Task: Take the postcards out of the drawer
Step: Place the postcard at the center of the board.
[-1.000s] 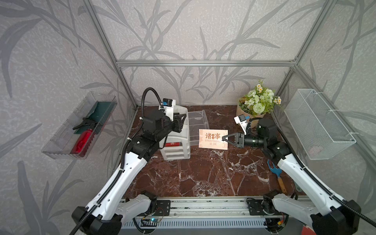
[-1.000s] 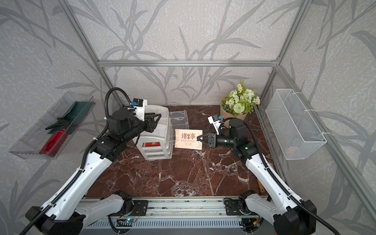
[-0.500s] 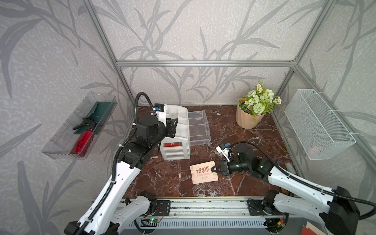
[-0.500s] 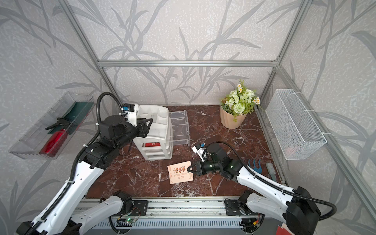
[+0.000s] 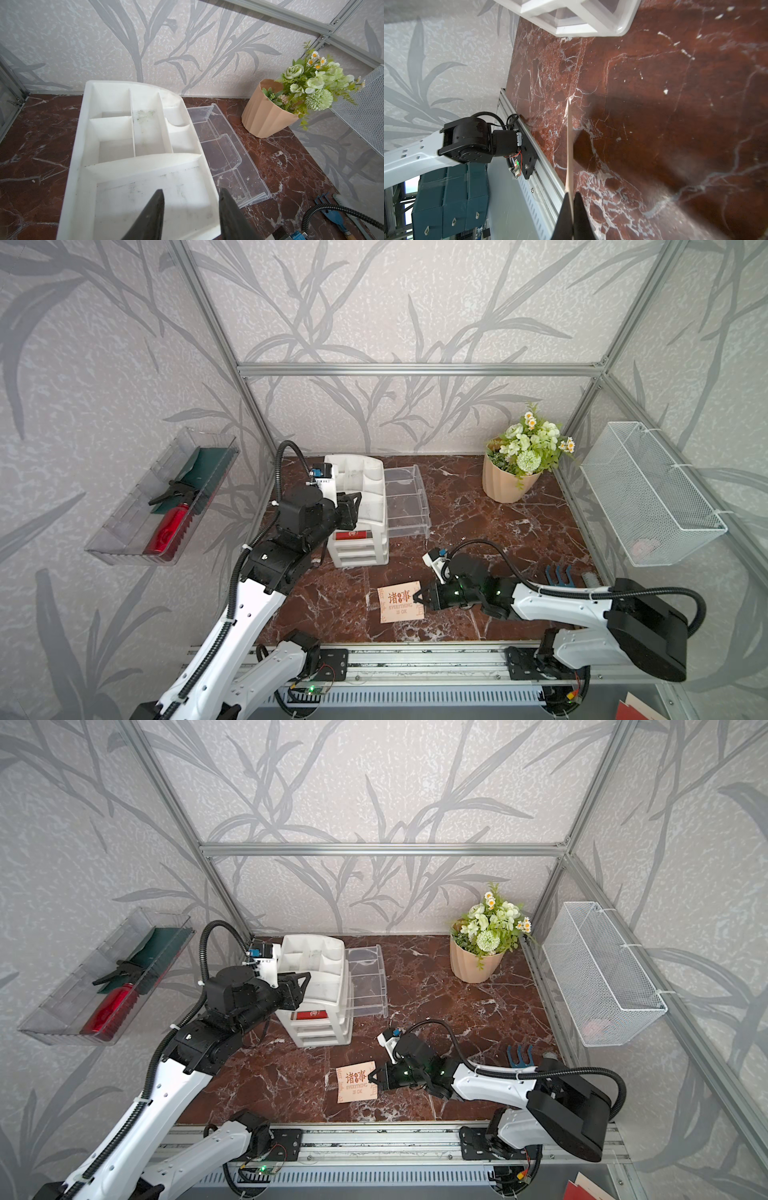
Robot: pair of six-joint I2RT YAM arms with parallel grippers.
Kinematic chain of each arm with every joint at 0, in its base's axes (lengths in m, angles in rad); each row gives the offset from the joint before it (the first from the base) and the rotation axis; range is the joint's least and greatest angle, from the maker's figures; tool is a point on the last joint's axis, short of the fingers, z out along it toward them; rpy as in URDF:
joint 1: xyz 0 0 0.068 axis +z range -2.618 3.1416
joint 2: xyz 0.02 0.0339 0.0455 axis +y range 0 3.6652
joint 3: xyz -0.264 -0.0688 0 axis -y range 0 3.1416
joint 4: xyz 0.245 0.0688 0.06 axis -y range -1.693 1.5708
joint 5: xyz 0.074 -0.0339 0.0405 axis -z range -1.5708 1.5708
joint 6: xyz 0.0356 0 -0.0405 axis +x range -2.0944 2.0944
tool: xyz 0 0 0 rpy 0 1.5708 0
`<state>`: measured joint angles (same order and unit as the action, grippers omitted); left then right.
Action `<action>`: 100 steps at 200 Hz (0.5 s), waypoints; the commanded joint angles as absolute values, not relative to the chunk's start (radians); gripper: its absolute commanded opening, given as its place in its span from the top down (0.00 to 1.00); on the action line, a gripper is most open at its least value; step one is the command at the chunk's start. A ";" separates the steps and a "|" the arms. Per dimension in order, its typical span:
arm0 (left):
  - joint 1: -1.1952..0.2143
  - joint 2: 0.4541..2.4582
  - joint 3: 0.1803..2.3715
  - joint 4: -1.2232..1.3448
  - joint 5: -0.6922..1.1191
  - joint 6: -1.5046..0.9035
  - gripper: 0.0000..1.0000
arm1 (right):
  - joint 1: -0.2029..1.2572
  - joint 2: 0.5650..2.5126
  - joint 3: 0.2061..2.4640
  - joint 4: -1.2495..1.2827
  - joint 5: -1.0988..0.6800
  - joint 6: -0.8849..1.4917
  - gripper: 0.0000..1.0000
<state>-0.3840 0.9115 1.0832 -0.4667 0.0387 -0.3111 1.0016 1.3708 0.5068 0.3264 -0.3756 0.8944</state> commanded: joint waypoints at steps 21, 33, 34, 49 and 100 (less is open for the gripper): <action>-0.370 0.914 1.085 -0.488 0.031 -0.300 0.56 | 1.063 1.491 0.553 0.495 -0.334 0.940 0.90; -0.364 0.920 1.087 -0.481 0.041 -0.298 0.55 | 1.071 1.530 0.554 0.538 -0.333 0.957 0.89; -0.363 0.922 1.087 -0.481 0.042 -0.298 0.55 | 1.071 1.533 0.554 0.543 -0.333 0.958 0.89; -0.355 0.938 1.096 -0.484 0.063 -0.292 0.55 | 1.075 1.576 0.549 0.603 -0.326 0.980 0.88; -0.320 0.974 1.127 -0.492 0.115 -0.266 0.55 | 1.091 1.665 0.554 0.699 -0.299 1.015 0.80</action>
